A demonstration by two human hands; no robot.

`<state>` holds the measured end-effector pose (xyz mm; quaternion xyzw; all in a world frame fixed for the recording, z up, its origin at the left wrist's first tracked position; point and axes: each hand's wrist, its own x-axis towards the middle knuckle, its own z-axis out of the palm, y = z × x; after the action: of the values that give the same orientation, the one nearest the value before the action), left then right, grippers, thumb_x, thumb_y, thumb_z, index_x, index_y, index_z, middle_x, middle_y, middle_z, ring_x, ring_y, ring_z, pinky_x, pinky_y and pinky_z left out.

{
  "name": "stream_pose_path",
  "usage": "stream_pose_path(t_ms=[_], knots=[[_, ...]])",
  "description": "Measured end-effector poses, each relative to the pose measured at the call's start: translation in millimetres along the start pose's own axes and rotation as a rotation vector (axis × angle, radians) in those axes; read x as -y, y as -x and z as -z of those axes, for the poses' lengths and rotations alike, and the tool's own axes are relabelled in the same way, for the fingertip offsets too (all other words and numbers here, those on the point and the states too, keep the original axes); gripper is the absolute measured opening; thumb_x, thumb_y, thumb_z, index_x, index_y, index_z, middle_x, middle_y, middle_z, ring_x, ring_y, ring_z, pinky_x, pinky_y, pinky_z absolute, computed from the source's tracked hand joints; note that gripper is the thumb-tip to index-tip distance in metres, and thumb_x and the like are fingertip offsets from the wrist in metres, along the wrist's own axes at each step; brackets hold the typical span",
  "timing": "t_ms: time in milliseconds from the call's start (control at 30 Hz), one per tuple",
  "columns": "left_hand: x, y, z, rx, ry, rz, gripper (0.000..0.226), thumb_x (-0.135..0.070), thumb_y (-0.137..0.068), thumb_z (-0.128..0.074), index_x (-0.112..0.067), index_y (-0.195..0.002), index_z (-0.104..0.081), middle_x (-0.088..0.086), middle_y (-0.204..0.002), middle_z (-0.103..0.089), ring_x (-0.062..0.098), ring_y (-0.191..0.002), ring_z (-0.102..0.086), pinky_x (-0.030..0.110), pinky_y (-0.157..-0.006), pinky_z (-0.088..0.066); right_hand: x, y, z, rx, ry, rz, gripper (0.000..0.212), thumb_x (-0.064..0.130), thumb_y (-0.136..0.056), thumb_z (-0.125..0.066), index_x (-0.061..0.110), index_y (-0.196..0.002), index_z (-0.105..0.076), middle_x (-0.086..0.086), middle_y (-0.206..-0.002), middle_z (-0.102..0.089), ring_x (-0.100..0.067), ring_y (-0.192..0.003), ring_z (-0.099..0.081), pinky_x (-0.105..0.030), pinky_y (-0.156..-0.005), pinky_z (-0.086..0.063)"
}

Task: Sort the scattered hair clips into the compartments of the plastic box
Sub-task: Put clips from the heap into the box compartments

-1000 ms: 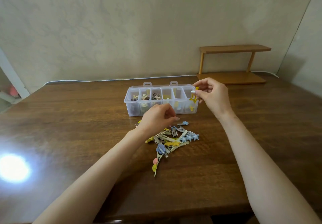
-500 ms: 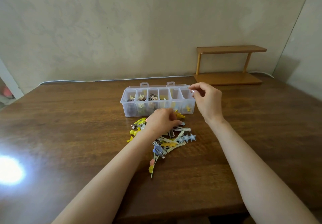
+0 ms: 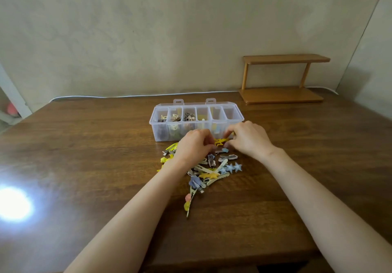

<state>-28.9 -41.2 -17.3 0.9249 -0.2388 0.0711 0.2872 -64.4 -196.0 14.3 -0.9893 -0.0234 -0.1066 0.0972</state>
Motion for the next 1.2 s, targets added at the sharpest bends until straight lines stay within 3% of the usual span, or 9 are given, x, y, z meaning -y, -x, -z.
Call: stream_pose_path(t_ms=[367, 433, 500, 600, 733, 867, 934, 1100, 1200], knots=[[-5.3, 2.9, -1.7, 0.100, -0.029, -0.076, 0.019, -0.035, -0.078, -0.071, -0.020, -0.089, -0.066, -0.001, -0.094, -0.058, 0.015, -0.089, -0.055, 0.033, -0.076, -0.051, -13.1, 1.2, -4.7, 0.138, -0.162, -0.034, 0.018, 0.040, -0.079, -0.071, 0.024, -0.083, -0.066, 0.012, -0.078, -0.057, -0.009, -0.077, -0.054, -0.026, -0.065, -0.040], [-5.7, 3.4, -2.2, 0.103, -0.051, -0.104, 0.014, -0.030, -0.079, -0.070, -0.019, -0.087, -0.066, -0.002, -0.094, -0.057, 0.016, -0.092, -0.055, 0.033, -0.078, -0.051, -17.4, 3.7, 2.1, 0.142, -0.317, -0.031, 0.015, 0.033, -0.079, -0.073, 0.020, -0.081, -0.066, 0.008, -0.079, -0.062, -0.013, -0.074, -0.060, -0.025, -0.061, -0.045], [-6.1, 4.0, -3.1, 0.100, -0.057, -0.117, 0.010, -0.026, -0.080, -0.070, -0.018, -0.085, -0.065, -0.001, -0.096, -0.058, 0.017, -0.093, -0.055, 0.036, -0.080, -0.051, -22.9, 6.0, 11.3, 0.071, -0.592, -0.024, 0.010, 0.022, -0.080, -0.073, 0.015, -0.081, -0.066, 0.000, -0.079, -0.066, -0.016, -0.070, -0.063, -0.024, -0.055, -0.048], [-5.6, 4.2, -4.7, 0.094, -0.059, -0.116, 0.009, -0.025, -0.081, -0.069, -0.018, -0.083, -0.063, 0.000, -0.096, -0.058, 0.017, -0.094, -0.054, 0.038, -0.080, -0.052, -30.3, 2.0, 15.1, -0.231, -0.818, -0.029, 0.007, 0.012, -0.082, -0.071, 0.013, -0.081, -0.064, -0.003, -0.075, -0.067, -0.007, -0.055, -0.059, -0.019, -0.047, -0.045], [-6.1, 3.8, -4.6, 0.064, -0.047, -0.100, 0.013, -0.028, -0.082, -0.068, -0.017, -0.085, -0.063, -0.001, -0.094, -0.060, 0.016, -0.092, -0.054, 0.036, -0.077, -0.052, -33.0, -16.8, -1.2, -0.576, -0.753, -0.095, 0.003, 0.012, -0.084, -0.067, 0.015, -0.084, -0.066, 0.000, -0.079, -0.068, -0.004, -0.058, -0.054, -0.020, -0.057, -0.043], [-8.0, 5.4, -3.4, 0.006, 0.016, -0.067, 0.010, -0.026, -0.085, -0.065, -0.017, -0.087, -0.061, -0.001, -0.088, -0.065, 0.015, -0.084, -0.060, 0.034, -0.074, -0.053, -28.8, -24.9, -14.2, -0.545, -0.473, -0.048, 0.020, 0.016, -0.088, -0.063, 0.017, -0.108, -0.067, 0.004, -0.099, -0.068, 0.000, -0.061, -0.046, -0.012, -0.058, -0.035], [-8.5, 5.7, -2.4, -0.022, 0.057, -0.048, 0.009, -0.024, -0.086, -0.064, -0.016, -0.088, -0.060, 0.000, -0.089, -0.067, 0.015, -0.082, -0.062, 0.032, -0.075, -0.053, -28.1, -23.2, -15.0, -0.563, -0.425, -0.032, 0.025, 0.018, -0.089, -0.063, 0.019, -0.113, -0.065, 0.005, -0.104, -0.067, -0.002, -0.071, -0.046, -0.014, -0.064, -0.039], [-10.4, 5.1, -1.2, -0.111, 0.158, -0.038, 0.008, -0.018, -0.085, -0.066, -0.012, -0.087, -0.061, -0.004, -0.081, -0.063, 0.013, -0.076, -0.060, 0.027, -0.071, -0.052, -29.3, -16.3, -12.6, -0.626, -0.488, 0.030, 0.018, 0.014, -0.089, -0.062, 0.017, -0.106, -0.067, 0.003, -0.102, -0.069, 0.005, -0.065, -0.048, -0.009, -0.063, -0.040], [-10.3, 4.2, 0.2, -0.144, 0.226, -0.015, 0.009, -0.017, -0.083, -0.067, -0.012, -0.085, -0.060, -0.002, -0.081, -0.066, 0.013, -0.076, -0.061, 0.028, -0.070, -0.053, -26.4, -10.2, -10.9, -0.606, -0.565, 0.071, 0.018, 0.008, -0.089, -0.059, 0.017, -0.103, -0.068, 0.002, -0.105, -0.069, 0.000, -0.074, -0.056, -0.010, -0.065, -0.045]])
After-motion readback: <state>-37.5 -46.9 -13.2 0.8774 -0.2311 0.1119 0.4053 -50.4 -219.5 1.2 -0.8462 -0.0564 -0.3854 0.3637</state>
